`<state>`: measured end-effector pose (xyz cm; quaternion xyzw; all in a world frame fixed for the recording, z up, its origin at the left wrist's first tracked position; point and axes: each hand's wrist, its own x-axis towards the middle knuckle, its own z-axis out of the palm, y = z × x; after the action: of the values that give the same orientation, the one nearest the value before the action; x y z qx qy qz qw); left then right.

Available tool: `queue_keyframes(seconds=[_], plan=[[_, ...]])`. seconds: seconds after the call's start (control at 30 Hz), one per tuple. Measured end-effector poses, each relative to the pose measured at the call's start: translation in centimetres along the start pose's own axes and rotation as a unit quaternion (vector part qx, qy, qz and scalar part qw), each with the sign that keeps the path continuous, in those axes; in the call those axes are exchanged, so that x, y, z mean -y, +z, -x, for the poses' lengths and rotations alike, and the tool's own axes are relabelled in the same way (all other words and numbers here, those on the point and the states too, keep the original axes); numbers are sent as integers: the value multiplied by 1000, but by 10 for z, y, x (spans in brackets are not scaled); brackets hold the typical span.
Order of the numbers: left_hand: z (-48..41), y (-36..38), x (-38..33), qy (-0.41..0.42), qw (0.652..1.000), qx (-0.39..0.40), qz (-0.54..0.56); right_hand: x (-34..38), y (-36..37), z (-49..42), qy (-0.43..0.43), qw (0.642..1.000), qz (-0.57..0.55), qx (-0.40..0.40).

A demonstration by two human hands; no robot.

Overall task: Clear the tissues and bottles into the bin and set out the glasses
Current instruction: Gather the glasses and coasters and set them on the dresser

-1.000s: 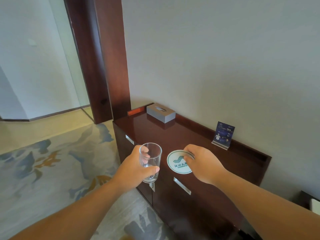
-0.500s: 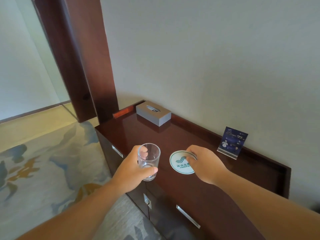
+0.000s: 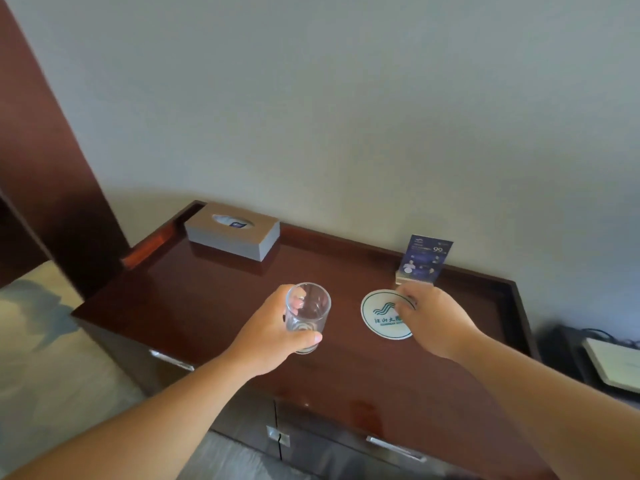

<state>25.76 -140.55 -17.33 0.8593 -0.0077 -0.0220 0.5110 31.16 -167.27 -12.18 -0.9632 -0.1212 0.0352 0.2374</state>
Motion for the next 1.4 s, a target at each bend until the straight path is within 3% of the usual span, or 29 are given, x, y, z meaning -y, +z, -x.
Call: queue_keyframes(seconds=[0.27, 0.77, 1.4], plan=[[-50, 20, 38, -28, 998, 45, 18, -30, 10, -24, 73, 997, 7, 12], [-125, -5, 100, -118, 993, -11, -10, -40, 67, -150, 48, 994, -31, 93], [-152, -23, 135, -109, 992, 59, 14, -12, 100, -191, 87, 990, -27, 106]])
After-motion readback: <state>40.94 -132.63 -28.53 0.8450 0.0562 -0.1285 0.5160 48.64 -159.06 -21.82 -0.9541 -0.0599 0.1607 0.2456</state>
